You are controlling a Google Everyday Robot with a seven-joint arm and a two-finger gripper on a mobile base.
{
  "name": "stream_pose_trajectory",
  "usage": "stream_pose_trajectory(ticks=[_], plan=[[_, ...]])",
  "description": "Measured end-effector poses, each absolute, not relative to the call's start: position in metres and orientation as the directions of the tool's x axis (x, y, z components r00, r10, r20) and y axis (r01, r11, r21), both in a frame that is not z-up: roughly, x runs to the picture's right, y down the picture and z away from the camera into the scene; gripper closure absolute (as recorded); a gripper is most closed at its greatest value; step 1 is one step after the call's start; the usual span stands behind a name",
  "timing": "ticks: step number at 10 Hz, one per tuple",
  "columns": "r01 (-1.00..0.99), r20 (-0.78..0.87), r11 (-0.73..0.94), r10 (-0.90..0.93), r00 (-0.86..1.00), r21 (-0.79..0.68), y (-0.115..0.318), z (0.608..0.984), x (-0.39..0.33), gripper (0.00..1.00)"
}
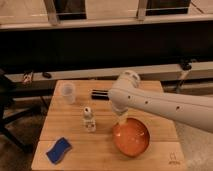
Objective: Knock the bottle over
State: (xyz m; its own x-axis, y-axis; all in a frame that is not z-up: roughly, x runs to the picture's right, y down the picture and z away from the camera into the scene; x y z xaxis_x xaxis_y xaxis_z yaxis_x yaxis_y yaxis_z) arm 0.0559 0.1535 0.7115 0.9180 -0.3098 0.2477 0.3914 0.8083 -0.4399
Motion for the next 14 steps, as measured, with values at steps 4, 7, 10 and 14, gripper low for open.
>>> stream_pose_trajectory(ticks=[4,7,10,14], plan=[[0.401,0.282,0.803,-0.3,0.911,-0.44,0.16,0.716,0.051,0.44],[0.404,0.302,0.802,-0.291,0.908,-0.44,0.164,0.72,0.047,0.73],[0.421,0.343,0.793,-0.285,0.895,-0.44,0.157,0.737,0.037,0.99],[0.447,0.393,0.777,-0.28,0.876,-0.444,0.155,0.751,0.02,1.0]])
